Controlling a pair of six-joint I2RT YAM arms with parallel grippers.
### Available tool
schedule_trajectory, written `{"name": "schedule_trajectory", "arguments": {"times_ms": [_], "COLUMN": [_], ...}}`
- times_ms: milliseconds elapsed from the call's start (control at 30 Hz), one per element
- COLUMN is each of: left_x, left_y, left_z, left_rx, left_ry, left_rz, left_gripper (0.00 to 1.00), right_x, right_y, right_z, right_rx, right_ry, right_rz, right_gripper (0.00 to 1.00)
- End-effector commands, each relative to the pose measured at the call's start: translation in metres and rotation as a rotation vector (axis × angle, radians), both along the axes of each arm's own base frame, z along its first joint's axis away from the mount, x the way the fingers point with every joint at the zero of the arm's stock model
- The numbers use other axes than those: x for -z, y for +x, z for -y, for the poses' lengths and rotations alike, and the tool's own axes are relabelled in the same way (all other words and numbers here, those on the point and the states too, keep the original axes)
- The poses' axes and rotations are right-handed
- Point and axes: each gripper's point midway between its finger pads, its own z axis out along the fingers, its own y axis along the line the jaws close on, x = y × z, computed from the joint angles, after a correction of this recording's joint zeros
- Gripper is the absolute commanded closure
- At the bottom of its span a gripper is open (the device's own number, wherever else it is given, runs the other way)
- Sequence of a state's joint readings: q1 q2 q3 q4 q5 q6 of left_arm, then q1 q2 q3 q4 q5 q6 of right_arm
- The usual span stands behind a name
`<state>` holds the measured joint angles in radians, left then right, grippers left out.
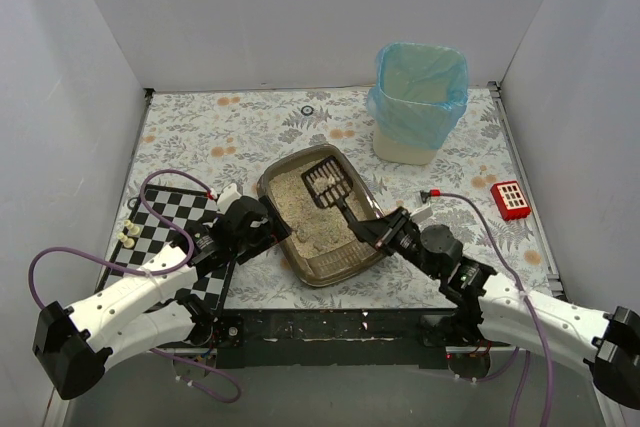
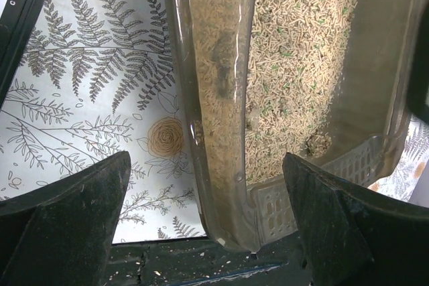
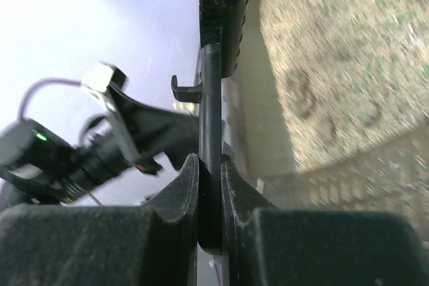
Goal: Clean the litter box
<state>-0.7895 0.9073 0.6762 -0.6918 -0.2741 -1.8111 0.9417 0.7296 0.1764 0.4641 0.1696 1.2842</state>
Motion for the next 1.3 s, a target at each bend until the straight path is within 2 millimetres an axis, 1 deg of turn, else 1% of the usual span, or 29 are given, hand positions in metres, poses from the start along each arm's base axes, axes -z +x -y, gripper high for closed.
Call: {"name": "schedule_trajectory", "arguments": {"times_ms": [0, 67, 167, 233, 300, 333, 400, 467, 500, 600, 633, 667, 700, 767, 833, 900, 933, 1033, 1100, 1167, 1267], "left_x": [0.000, 0.002, 0.001, 0.001, 0.001, 0.001, 0.001, 0.001, 0.002, 0.002, 0.001, 0.001, 0.001, 0.002, 0.003, 0.003, 0.002, 0.003, 0.005, 0.007, 0.008], "left_y": [0.001, 0.000, 0.001, 0.000, 0.001, 0.000, 0.000, 0.001, 0.001, 0.001, 0.002, 0.002, 0.002, 0.003, 0.005, 0.006, 0.007, 0.009, 0.010, 0.012, 0.016], "left_z": [0.002, 0.003, 0.002, 0.003, 0.002, 0.003, 0.003, 0.001, 0.001, 0.001, 0.001, 0.002, 0.002, 0.003, 0.004, 0.006, 0.007, 0.009, 0.011, 0.013, 0.018], "left_rx": [0.011, 0.014, 0.010, 0.011, 0.010, 0.012, 0.015, 0.011, 0.011, 0.014, 0.014, 0.018, 0.018, 0.017, 0.016, 0.019, 0.021, 0.018, 0.018, 0.014, 0.014], "left_ry": [-0.004, -0.002, -0.002, -0.002, -0.002, -0.003, -0.002, 0.005, 0.009, 0.014, 0.013, 0.012, 0.012, 0.012, 0.013, 0.016, 0.017, 0.025, 0.027, 0.028, 0.029], "left_rz": [0.011, 0.005, 0.004, 0.004, 0.003, 0.003, 0.005, 0.007, 0.007, 0.010, 0.011, 0.011, 0.011, 0.013, 0.010, 0.007, 0.007, -0.002, -0.007, -0.013, -0.022], "left_gripper": [0.02, 0.02, 0.02, 0.02, 0.02, 0.02, 0.02, 0.02, 0.02, 0.02, 0.02, 0.02, 0.02, 0.02, 0.02, 0.02, 0.02, 0.02, 0.02, 0.02, 0.02], "right_x": [-0.073, -0.107, -0.147, -0.175, -0.202, -0.208, -0.226, -0.235, -0.235, -0.234, -0.234, -0.234, -0.227, -0.227, -0.217, -0.210, -0.202, -0.191, -0.178, -0.170, -0.169], "right_y": [0.037, 0.049, 0.066, 0.081, 0.102, 0.114, 0.135, 0.157, 0.166, 0.196, 0.204, 0.211, 0.213, 0.216, 0.221, 0.227, 0.232, 0.237, 0.239, 0.239, 0.237], "right_z": [0.019, 0.027, 0.035, 0.047, 0.060, 0.066, 0.074, 0.085, 0.092, 0.124, 0.132, 0.136, 0.138, 0.133, 0.139, 0.151, 0.154, 0.159, 0.162, 0.160, 0.167], "right_rx": [0.211, 0.258, 0.313, 0.379, 0.447, 0.475, 0.495, 0.530, 0.559, 0.682, 0.708, 0.710, 0.703, 0.639, 0.623, 0.614, 0.568, 0.424, 0.361, 0.282, 0.236], "right_ry": [-0.020, -0.029, -0.055, -0.078, -0.115, -0.139, -0.171, -0.207, -0.227, -0.312, -0.353, -0.406, -0.454, -0.562, -0.683, -0.859, -0.983, -1.225, -1.334, -1.414, -1.541], "right_rz": [0.054, 0.106, 0.141, 0.157, 0.215, 0.214, 0.223, 0.236, 0.238, 0.237, 0.247, 0.264, 0.248, 0.334, 0.352, 0.374, 0.393, 0.445, 0.470, 0.536, 0.603], "right_gripper": [0.99, 0.99, 0.99, 0.99, 0.99, 0.99, 0.99, 0.99, 0.99, 0.99, 0.99, 0.99, 0.99, 0.99, 0.99, 0.99, 0.99, 0.99, 0.99, 0.99, 0.99]}}
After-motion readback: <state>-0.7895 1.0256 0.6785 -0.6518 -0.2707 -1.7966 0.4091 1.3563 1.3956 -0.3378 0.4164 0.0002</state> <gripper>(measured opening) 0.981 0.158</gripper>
